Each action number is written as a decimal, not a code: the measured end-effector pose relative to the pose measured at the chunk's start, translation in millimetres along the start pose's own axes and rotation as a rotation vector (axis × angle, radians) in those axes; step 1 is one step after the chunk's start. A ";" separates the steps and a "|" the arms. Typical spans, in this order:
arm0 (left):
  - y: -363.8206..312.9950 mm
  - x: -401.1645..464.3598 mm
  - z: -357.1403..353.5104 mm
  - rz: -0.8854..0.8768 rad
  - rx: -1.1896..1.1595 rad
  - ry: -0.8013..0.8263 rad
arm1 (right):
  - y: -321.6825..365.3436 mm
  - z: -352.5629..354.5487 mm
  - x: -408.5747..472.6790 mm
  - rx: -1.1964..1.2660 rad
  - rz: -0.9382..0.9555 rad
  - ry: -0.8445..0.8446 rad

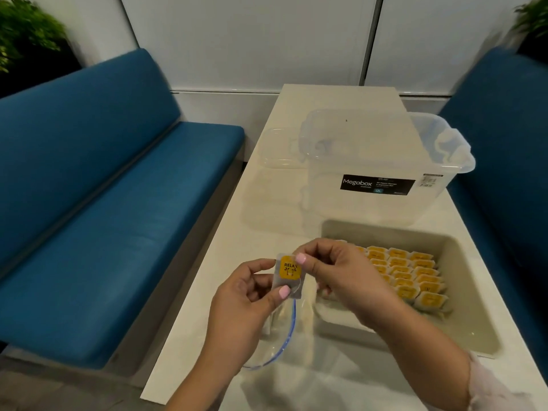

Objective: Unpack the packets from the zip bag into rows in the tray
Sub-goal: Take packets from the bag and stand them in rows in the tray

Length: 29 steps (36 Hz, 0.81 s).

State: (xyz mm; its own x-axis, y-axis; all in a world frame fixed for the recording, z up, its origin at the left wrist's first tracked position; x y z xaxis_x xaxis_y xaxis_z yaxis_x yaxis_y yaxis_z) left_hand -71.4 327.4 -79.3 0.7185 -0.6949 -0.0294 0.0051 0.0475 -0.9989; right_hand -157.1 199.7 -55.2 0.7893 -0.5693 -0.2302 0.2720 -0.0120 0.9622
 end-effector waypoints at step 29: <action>-11.5 9.1 -39.4 0.049 -0.203 0.105 | 26.7 27.9 11.7 -0.363 0.119 -0.137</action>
State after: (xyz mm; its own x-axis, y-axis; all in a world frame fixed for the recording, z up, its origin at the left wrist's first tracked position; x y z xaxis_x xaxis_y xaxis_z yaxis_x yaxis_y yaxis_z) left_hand -92.3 292.2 -69.5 0.6384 -0.7664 -0.0715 -0.1761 -0.0550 -0.9828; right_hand -155.9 169.8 -28.2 0.7533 -0.6534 -0.0751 0.3791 0.3380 0.8614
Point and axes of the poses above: each hand's wrist, its own x-axis towards the middle knuckle, its own z-axis out of the back of the hand, y = z × x, the point moved 4 cm from there along x, towards the middle knuckle, and after that the axes turned 6 degrees about -z, right-handed, at the moved point
